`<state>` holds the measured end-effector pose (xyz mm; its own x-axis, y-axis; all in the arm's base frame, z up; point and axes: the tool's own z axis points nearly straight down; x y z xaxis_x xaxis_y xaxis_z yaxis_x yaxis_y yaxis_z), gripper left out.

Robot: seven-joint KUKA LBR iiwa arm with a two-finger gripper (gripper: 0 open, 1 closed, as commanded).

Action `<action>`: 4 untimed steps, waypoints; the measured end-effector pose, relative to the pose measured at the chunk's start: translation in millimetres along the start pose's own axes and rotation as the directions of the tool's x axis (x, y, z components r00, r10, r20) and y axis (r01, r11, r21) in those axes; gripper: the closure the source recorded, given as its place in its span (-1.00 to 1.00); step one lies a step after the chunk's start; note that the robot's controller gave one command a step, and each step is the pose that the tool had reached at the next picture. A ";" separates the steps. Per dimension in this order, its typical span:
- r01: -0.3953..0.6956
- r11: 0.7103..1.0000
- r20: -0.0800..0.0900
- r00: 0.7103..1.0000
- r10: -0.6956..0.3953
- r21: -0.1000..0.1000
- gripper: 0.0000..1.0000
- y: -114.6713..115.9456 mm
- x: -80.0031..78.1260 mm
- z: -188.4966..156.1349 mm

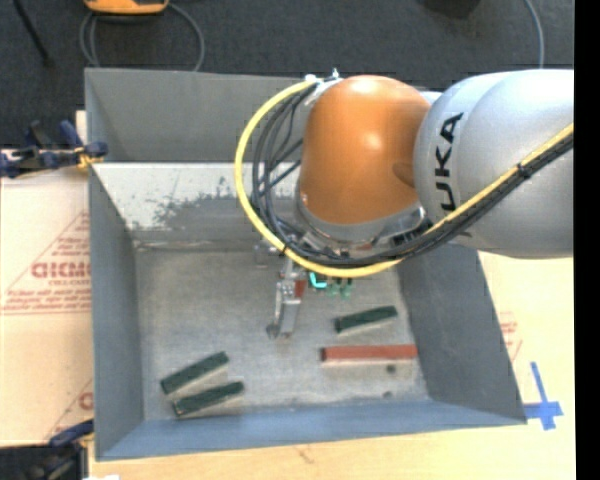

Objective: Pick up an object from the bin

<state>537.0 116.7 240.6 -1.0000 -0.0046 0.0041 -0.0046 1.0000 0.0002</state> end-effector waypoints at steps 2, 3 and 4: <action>0.098 0.995 0.011 0.995 -0.098 0.001 -1.00 18.4 11.2 43.0; 0.410 0.912 0.005 0.912 -0.410 0.003 -1.00 55.9 21.2 71.2; 0.389 0.921 0.006 0.921 -0.389 0.001 -1.00 63.6 28.1 88.7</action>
Offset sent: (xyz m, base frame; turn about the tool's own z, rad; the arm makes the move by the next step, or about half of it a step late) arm -0.0497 0.0710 -0.1706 -0.3699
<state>508.2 180.1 152.1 -0.9195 -0.3931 -0.0027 -0.3931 0.9195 0.0008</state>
